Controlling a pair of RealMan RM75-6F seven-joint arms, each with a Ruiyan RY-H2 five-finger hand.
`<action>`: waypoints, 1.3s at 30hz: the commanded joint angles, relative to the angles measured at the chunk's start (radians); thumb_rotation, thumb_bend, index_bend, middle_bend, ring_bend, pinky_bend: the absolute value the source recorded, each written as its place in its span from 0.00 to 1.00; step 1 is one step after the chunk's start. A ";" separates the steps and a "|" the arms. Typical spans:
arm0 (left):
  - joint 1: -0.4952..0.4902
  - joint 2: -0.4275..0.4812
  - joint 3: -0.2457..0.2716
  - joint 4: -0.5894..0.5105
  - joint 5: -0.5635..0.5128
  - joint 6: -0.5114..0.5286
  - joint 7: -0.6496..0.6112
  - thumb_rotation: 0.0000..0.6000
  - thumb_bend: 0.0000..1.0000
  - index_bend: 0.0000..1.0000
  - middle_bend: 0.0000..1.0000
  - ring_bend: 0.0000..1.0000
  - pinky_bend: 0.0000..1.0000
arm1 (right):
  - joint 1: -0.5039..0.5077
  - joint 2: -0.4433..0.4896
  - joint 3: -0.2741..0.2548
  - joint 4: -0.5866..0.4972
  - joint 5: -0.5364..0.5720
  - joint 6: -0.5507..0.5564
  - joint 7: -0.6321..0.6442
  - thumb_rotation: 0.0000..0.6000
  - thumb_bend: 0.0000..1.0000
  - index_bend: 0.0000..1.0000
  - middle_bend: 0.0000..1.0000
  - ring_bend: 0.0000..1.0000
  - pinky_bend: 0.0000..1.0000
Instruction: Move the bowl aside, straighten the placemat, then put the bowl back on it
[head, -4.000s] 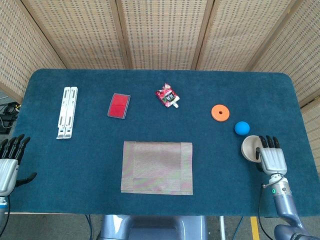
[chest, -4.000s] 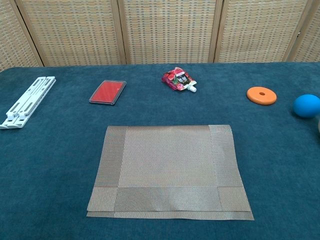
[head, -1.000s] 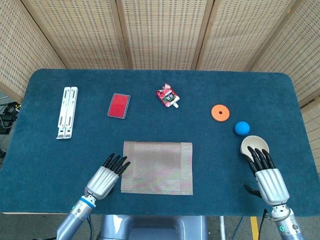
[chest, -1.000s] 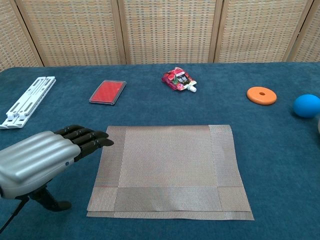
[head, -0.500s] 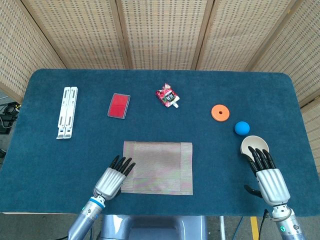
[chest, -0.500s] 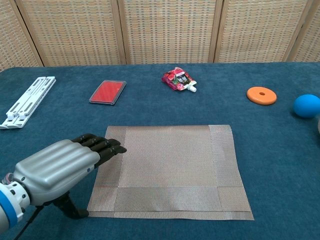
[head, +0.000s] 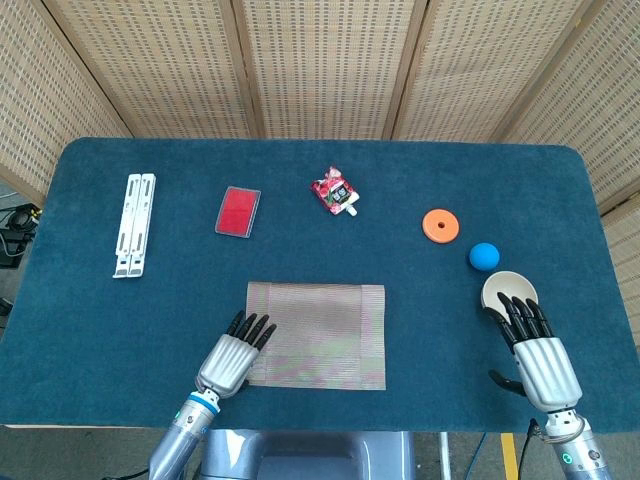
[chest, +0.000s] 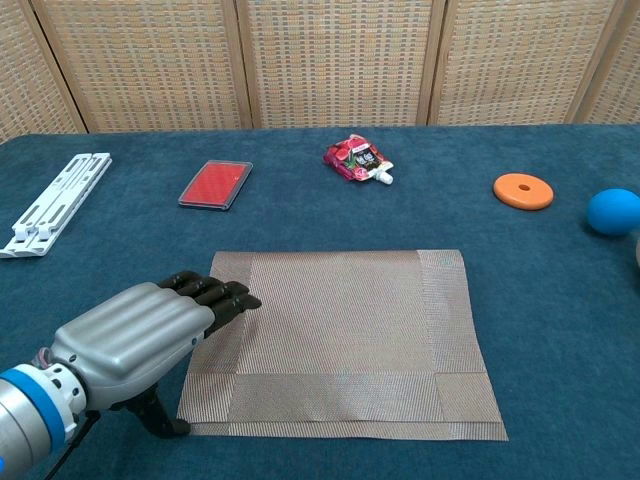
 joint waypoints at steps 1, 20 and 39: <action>-0.011 -0.012 -0.001 0.014 -0.003 -0.001 0.002 1.00 0.09 0.05 0.00 0.00 0.00 | 0.000 0.000 0.000 0.000 0.002 -0.001 0.000 1.00 0.06 0.17 0.00 0.00 0.00; -0.039 -0.056 0.003 0.096 0.066 0.037 -0.079 1.00 0.24 0.19 0.00 0.00 0.00 | 0.000 -0.001 0.002 -0.003 0.008 -0.013 -0.001 1.00 0.06 0.17 0.00 0.00 0.00; -0.096 -0.108 -0.049 0.179 0.051 0.025 -0.085 1.00 0.24 0.23 0.00 0.00 0.00 | 0.001 0.002 0.004 -0.008 0.021 -0.029 0.003 1.00 0.06 0.17 0.00 0.00 0.00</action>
